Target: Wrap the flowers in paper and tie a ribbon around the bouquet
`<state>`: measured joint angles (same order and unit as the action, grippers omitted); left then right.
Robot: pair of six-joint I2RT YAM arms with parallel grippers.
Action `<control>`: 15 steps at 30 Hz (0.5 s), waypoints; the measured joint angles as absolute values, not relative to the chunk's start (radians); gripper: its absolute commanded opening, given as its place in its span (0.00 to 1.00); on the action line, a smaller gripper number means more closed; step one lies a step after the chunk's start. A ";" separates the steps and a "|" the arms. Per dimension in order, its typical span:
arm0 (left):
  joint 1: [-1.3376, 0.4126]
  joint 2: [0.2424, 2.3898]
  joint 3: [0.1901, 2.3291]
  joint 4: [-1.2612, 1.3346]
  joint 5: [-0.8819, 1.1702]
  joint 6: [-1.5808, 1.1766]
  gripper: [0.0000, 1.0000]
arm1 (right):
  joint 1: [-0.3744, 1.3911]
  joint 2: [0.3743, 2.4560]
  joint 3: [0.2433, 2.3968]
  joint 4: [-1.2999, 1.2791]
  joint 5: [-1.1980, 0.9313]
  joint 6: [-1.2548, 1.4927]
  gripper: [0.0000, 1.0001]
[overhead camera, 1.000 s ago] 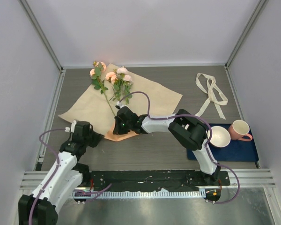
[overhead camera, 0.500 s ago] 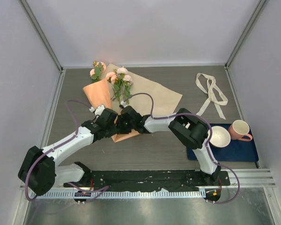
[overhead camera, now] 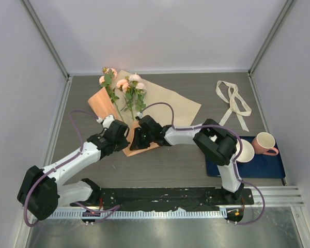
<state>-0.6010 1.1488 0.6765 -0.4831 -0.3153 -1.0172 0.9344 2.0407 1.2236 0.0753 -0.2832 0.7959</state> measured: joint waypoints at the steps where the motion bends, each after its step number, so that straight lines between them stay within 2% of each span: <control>1: -0.601 1.149 0.677 -0.483 -0.316 -1.013 0.00 | 0.934 2.034 1.217 0.075 -0.286 0.795 0.00; 8: -0.601 1.167 0.682 -0.455 -0.289 -0.982 0.00 | 0.936 2.016 1.176 0.080 -0.290 0.793 0.00; 15: -0.601 1.296 0.733 -0.392 -0.232 -0.978 0.00 | 0.936 2.016 1.126 0.155 -0.281 0.823 0.00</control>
